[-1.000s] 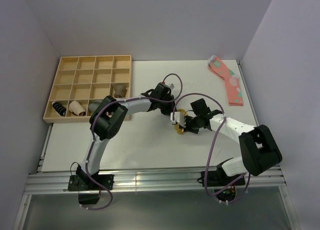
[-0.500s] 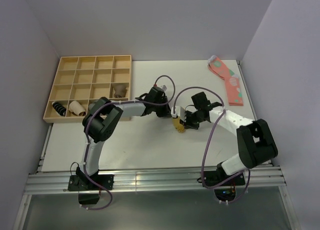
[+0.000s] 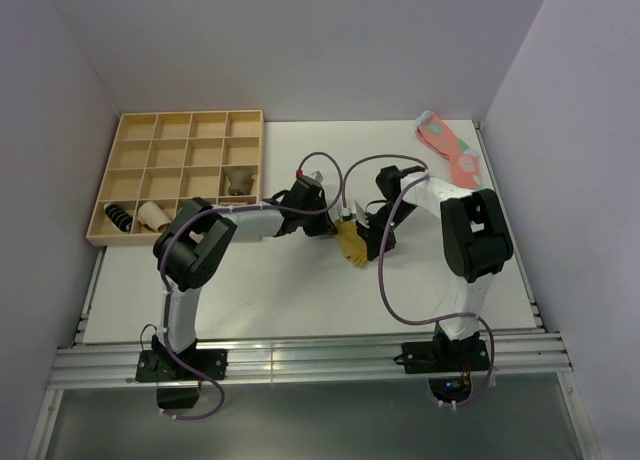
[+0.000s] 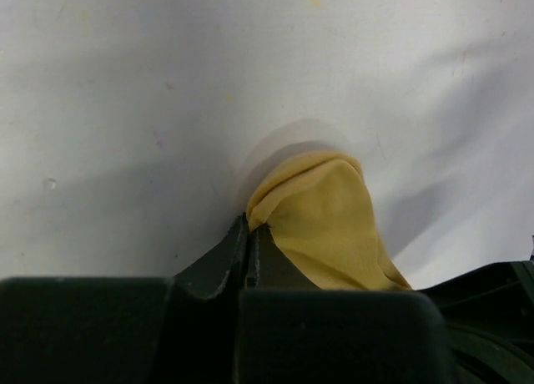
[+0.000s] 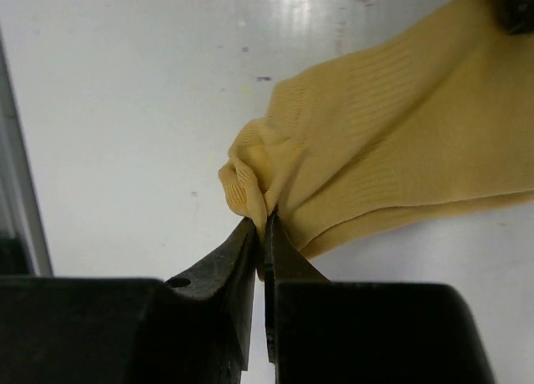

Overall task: Roll the socks
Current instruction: Adjust the sock at the center of the board.

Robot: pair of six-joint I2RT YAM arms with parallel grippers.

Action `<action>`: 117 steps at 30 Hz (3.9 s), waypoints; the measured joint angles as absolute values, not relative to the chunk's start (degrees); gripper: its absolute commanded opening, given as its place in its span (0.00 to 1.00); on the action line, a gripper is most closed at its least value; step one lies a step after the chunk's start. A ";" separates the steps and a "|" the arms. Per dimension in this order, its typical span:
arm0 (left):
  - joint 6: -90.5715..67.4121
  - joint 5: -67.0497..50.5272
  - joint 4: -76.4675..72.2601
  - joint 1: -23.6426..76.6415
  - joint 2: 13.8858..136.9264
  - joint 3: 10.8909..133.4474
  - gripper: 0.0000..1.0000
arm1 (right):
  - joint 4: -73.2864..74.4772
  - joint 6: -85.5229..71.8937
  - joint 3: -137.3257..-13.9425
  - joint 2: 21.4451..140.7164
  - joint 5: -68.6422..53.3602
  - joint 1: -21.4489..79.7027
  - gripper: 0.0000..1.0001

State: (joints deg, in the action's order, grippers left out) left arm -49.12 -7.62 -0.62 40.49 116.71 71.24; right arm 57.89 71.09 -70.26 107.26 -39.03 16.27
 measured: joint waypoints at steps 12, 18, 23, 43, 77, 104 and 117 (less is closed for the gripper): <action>-47.68 -6.17 -0.05 39.77 113.01 66.85 0.00 | 69.10 75.85 -78.89 117.73 -43.62 16.84 0.07; -46.13 -6.17 -2.57 39.75 112.53 65.39 0.00 | 70.96 71.59 -81.84 121.03 -44.73 18.22 0.07; -44.91 -6.11 -5.54 39.72 111.39 62.70 0.00 | 72.38 66.65 -84.31 123.42 -45.54 19.14 0.06; -40.58 0.73 -17.82 41.76 106.67 52.69 0.40 | 71.96 45.34 -86.89 127.57 -43.75 19.38 0.04; -12.21 7.94 -28.69 61.41 101.62 48.25 0.39 | 74.39 41.36 -87.13 130.34 -44.82 19.35 0.02; -10.52 7.38 -24.97 61.98 104.22 48.88 0.38 | 74.39 41.39 -87.11 130.34 -44.84 18.98 0.02; -10.68 9.26 -25.82 62.19 106.96 49.91 0.13 | 74.17 41.95 -86.46 130.34 -45.58 18.46 0.02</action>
State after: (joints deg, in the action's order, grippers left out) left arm -10.68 9.26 -25.82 62.19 106.96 49.91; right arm 74.17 41.95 -86.46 130.34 -45.58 18.46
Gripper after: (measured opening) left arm 0.206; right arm 0.106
